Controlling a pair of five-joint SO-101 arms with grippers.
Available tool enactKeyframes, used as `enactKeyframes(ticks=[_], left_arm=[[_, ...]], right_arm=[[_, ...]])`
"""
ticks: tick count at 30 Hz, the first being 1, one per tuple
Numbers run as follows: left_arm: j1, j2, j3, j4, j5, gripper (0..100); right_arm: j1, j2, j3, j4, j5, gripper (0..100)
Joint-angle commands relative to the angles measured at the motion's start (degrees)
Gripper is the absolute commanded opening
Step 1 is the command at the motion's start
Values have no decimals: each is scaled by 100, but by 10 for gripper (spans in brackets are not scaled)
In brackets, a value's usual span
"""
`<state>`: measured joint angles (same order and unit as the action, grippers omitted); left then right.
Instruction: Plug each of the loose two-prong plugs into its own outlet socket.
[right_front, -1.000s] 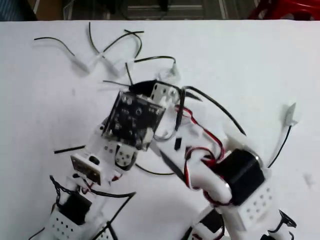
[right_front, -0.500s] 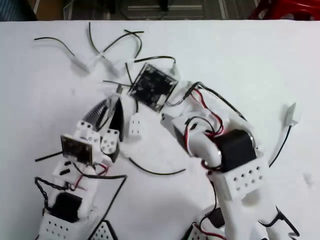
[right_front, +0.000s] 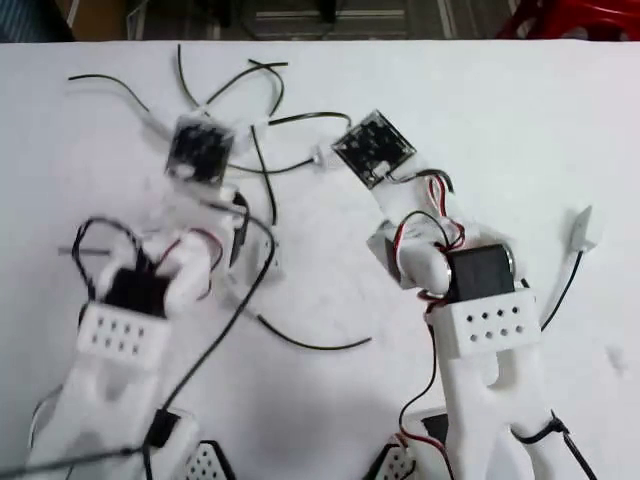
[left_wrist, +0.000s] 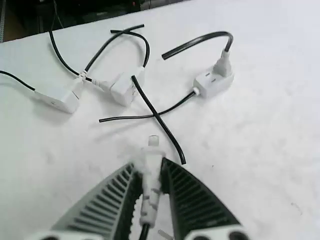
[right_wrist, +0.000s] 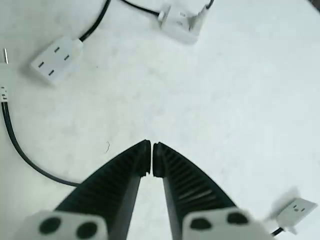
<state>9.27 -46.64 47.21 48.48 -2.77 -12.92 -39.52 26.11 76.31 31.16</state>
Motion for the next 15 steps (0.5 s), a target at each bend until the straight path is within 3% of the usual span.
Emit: enactKeyframes(ticks=[1,9,15], left_arm=[[127,1042,-967,404,-993,24],[514,1859,-1037,466,-2787,24],[514,2668,-1160,589,-4352,24]], right_arm=[[277,-127,229,4,-26,18],[884,-127,1011,-4,-9,18],[1525,-127,1538,-4,862,18]])
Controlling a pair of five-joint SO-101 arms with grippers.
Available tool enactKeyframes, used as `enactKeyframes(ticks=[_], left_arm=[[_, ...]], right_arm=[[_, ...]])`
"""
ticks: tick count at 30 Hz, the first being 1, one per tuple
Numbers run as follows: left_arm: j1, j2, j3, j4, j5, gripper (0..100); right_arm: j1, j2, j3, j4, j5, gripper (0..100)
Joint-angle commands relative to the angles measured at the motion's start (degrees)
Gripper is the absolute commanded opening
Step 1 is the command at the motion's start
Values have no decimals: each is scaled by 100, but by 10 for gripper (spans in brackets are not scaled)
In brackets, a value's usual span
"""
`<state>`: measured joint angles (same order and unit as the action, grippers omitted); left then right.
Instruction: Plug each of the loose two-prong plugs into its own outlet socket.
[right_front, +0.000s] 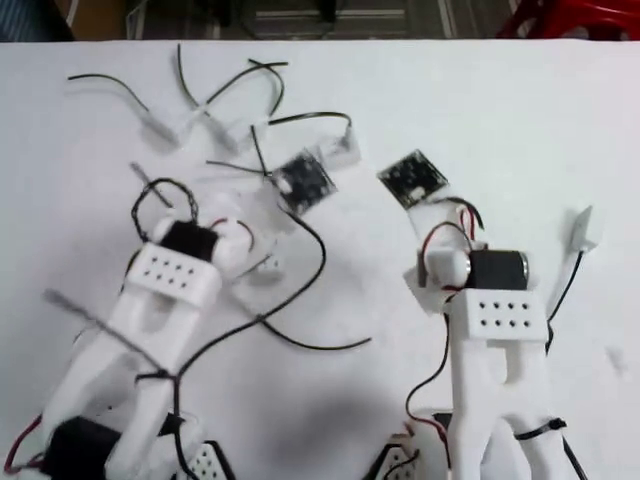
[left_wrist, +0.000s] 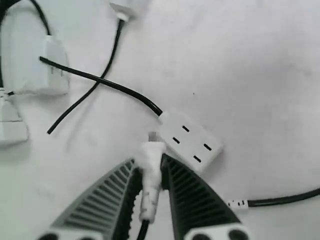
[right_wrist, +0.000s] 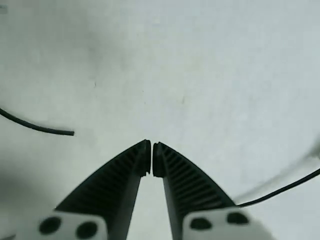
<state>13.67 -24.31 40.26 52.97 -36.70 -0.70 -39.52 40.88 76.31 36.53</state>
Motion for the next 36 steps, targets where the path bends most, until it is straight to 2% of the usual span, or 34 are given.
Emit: enactKeyframes(ticks=[1,7,13,16,22,27,36], left_arm=[[92,567,-580,299,-1178,24],[611,1358,-1336,1512,-2444,24],[734,2105,-1987,1582,-2523,24],[725,2519,-2356,1890,-2901,24],[655,3125,-3613,3147,-3446,24],[497,3591,-4862,4044,-3525,24],[418,4963,-6031,4756,-3666,24]], right_arm=[[426,-127,132,-4,431,18],[1191,-127,589,-4,1020,18],[2035,-127,1143,-470,1688,18],[2334,-127,1477,-901,1943,18],[2545,-127,1846,-1262,2145,18],[2545,-127,1996,-1288,2127,18],[2554,-127,2136,-1297,2136,18]])
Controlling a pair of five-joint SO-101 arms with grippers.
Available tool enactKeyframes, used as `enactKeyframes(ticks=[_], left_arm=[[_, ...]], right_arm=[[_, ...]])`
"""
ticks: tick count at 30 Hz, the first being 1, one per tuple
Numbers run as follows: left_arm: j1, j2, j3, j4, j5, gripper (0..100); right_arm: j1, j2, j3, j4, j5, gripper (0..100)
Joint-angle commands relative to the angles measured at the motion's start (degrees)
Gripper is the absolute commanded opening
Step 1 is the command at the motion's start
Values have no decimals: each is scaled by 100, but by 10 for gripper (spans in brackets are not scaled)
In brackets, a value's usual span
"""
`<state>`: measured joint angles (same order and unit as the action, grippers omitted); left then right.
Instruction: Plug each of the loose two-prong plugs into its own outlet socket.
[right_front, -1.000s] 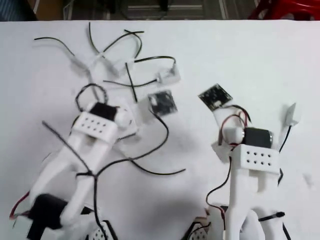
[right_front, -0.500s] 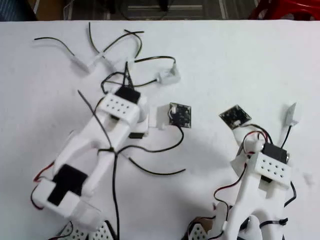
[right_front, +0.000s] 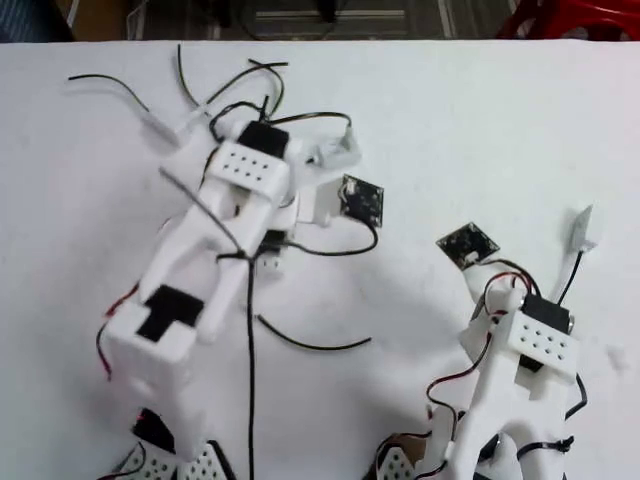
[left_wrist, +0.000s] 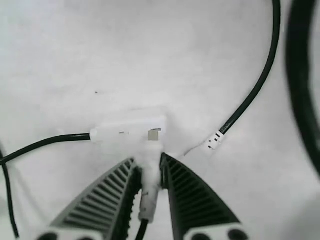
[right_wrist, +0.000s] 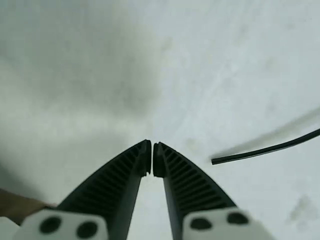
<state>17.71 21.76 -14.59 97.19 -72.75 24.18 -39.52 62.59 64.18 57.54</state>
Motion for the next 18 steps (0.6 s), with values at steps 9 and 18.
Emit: enactKeyframes(ticks=[9,18], left_arm=[[-180,593,-765,387,-70,24],[-154,602,-360,325,-79,24]], right_arm=[[66,-127,-26,-84,35,18],[66,-127,-9,-84,18,18]])
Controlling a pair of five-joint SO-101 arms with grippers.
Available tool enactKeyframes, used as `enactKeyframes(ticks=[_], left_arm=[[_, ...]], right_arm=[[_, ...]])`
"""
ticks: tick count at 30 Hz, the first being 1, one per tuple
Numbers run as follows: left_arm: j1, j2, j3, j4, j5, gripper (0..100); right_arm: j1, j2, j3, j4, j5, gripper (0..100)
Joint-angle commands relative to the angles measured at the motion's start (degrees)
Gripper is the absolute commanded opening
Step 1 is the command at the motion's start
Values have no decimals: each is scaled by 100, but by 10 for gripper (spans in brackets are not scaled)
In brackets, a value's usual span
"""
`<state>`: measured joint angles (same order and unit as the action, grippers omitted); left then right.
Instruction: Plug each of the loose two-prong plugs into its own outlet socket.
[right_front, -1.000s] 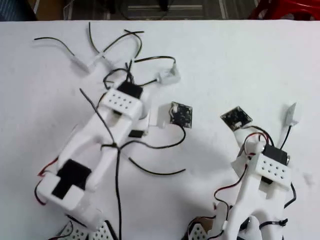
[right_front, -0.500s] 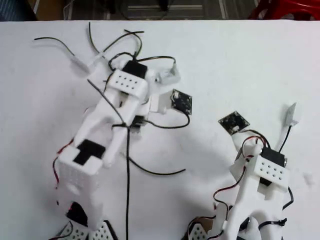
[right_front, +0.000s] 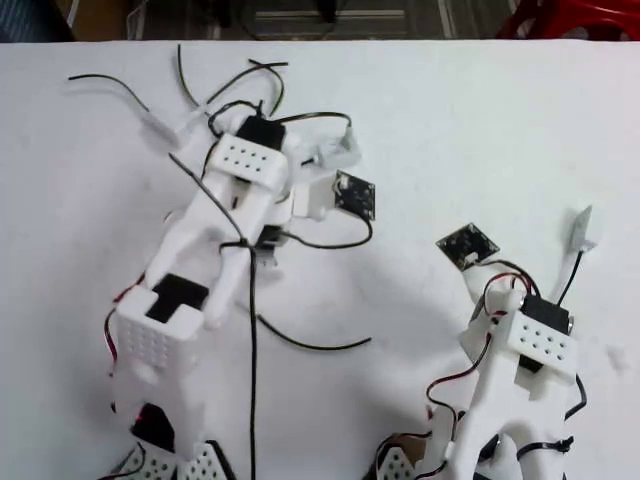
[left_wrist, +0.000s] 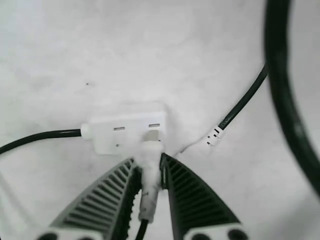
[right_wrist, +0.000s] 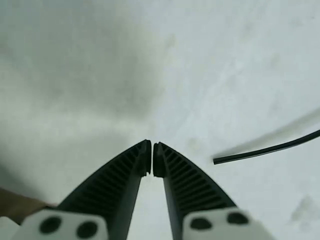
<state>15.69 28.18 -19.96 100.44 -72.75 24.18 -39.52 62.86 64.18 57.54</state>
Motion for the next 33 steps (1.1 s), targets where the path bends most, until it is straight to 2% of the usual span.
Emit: enactKeyframes(ticks=[1,19,27,33], left_arm=[[84,-40,316,-88,-79,24],[444,-48,598,-712,-35,24],[374,-22,624,-677,-35,24],[418,892,563,-677,-26,24]], right_arm=[[66,-127,-35,-84,18,18],[66,-127,-26,-57,9,18],[66,-127,-26,-66,0,18],[66,-127,114,-75,35,18]])
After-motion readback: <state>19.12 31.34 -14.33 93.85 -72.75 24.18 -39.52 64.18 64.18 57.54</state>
